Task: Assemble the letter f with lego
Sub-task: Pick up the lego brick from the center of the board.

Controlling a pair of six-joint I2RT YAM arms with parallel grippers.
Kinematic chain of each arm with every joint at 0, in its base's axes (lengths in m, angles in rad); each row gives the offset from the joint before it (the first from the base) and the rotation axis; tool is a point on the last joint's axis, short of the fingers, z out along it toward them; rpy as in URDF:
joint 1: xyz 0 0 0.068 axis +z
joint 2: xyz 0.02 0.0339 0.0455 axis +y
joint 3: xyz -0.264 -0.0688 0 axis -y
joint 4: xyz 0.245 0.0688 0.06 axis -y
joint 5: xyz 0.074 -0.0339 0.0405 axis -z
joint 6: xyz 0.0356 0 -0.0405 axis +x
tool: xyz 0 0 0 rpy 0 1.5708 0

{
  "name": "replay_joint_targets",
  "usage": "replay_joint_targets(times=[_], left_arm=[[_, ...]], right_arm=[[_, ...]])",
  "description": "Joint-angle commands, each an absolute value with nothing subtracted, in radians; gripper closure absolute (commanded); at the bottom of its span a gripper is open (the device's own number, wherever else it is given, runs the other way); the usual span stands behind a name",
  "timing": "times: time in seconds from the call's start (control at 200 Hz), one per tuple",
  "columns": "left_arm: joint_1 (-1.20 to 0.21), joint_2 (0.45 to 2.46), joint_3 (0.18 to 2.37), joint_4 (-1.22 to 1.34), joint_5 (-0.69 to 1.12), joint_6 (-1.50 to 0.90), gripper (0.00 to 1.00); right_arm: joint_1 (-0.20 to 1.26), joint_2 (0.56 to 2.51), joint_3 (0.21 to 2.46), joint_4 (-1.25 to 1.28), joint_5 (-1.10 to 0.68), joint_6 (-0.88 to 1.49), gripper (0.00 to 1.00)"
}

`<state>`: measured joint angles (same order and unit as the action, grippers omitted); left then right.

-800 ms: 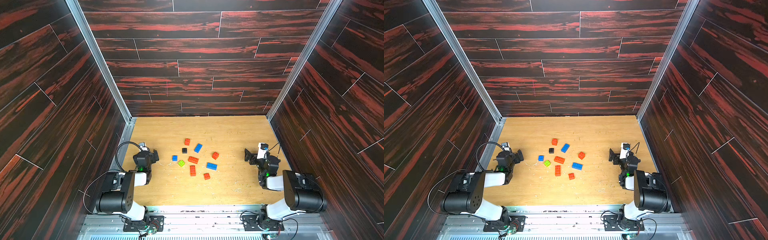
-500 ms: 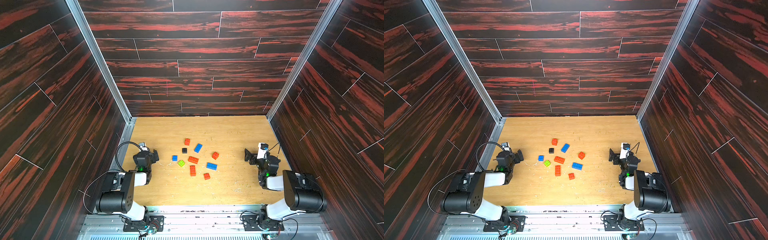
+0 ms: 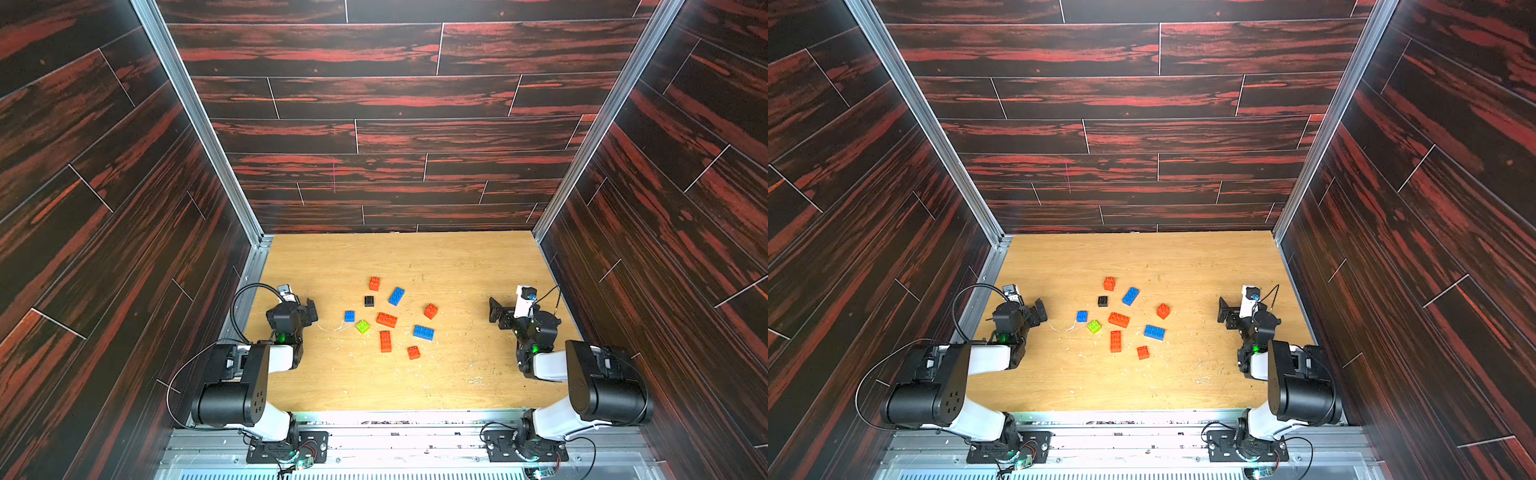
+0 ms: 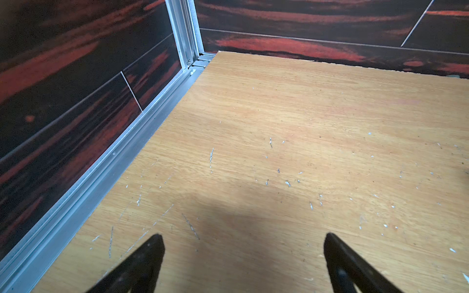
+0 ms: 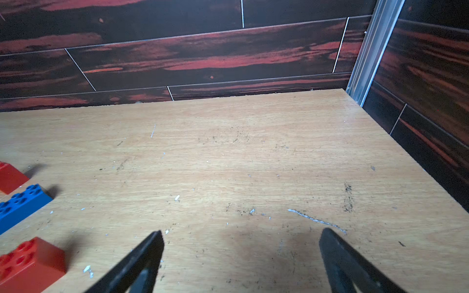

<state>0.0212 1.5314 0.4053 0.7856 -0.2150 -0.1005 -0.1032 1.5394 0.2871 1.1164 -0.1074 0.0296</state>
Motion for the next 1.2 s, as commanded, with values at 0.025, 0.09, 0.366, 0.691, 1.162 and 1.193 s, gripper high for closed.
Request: replay_joint_targets(times=[0.025,0.09,0.366,0.691,1.162,1.193], left_arm=[[0.019,1.475,0.465,0.692,-0.153,-0.066,0.00],[0.018,1.430,0.501,0.584,-0.110,-0.043,0.00],[0.018,1.242,0.630,0.180,-0.011,-0.051,0.00],[0.018,0.980,0.676,-0.121,0.098,0.025,0.00],[0.018,0.703,0.595,-0.279,0.351,0.000,0.00],[0.018,0.688,0.587,-0.293,0.354,0.004,0.00]], right_arm=[[-0.109,1.513,0.317,1.074,-0.134,0.026,0.02],[-0.109,1.489,0.328,1.036,-0.126,0.029,0.02],[-0.021,1.334,0.392,0.766,-0.026,-0.060,0.02],[0.196,1.228,0.672,0.151,-0.003,-0.177,0.02],[0.345,1.438,1.131,-0.426,-0.132,-0.165,0.13],[0.357,1.454,1.142,-0.443,-0.128,-0.164,0.14]])
